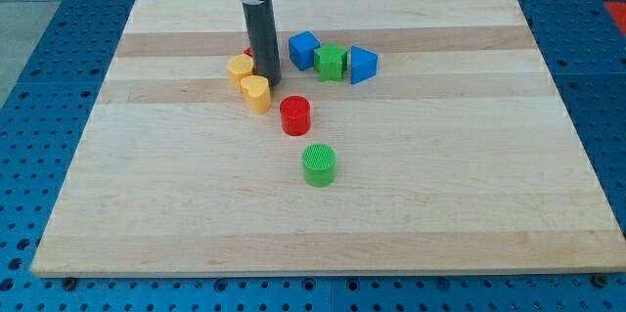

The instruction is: Move the yellow heart to the bottom of the yellow hexagon

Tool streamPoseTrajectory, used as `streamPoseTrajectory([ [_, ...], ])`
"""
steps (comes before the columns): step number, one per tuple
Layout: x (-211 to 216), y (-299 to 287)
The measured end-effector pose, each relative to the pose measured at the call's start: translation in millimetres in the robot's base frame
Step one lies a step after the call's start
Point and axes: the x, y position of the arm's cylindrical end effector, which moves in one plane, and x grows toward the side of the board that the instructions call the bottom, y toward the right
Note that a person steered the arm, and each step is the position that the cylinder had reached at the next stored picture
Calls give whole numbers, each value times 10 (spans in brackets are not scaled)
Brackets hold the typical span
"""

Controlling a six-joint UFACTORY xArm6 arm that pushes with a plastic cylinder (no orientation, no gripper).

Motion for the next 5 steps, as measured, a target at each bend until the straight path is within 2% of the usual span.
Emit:
streamPoseTrajectory([
  [3, 175, -75],
  [5, 136, 716],
])
